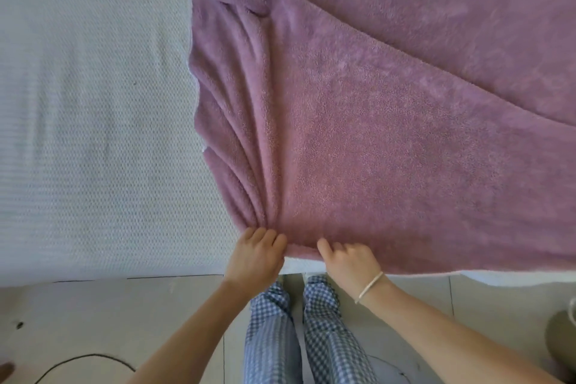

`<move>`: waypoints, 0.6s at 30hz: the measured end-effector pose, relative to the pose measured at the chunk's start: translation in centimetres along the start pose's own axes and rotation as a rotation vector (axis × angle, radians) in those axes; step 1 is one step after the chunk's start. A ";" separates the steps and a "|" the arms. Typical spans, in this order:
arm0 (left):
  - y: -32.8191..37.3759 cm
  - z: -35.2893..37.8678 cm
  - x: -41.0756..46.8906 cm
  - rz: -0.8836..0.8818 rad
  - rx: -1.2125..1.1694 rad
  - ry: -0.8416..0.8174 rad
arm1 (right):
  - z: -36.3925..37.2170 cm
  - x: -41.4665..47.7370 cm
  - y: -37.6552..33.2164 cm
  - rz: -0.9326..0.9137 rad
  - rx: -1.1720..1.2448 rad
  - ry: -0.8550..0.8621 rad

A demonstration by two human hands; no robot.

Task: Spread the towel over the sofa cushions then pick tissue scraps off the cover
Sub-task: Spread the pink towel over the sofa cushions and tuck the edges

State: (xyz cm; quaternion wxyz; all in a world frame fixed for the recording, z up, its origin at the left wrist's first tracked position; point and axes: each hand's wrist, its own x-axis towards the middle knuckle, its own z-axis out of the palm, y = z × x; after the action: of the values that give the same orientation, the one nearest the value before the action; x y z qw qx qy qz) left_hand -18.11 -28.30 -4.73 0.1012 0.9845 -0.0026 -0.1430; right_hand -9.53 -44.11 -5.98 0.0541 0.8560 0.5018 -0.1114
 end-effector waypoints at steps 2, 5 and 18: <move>-0.6 0.3 0.7 -0.033 0.020 0.040 | 0.1 0.9 -0.2 0.021 -0.026 0.052; -2.4 0.2 1.6 -0.053 0.074 0.079 | -0.2 3.1 -1.2 0.016 -0.037 0.125; -6.6 -2.0 -1.9 -0.125 0.167 0.118 | -3.8 7.5 -7.4 0.071 -0.046 0.131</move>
State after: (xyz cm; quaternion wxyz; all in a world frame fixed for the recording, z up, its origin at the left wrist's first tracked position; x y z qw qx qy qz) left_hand -19.55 -21.35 -3.67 0.0097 0.9945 0.0528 -0.0899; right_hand -11.95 -33.36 -3.98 0.0448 0.8772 0.4763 -0.0413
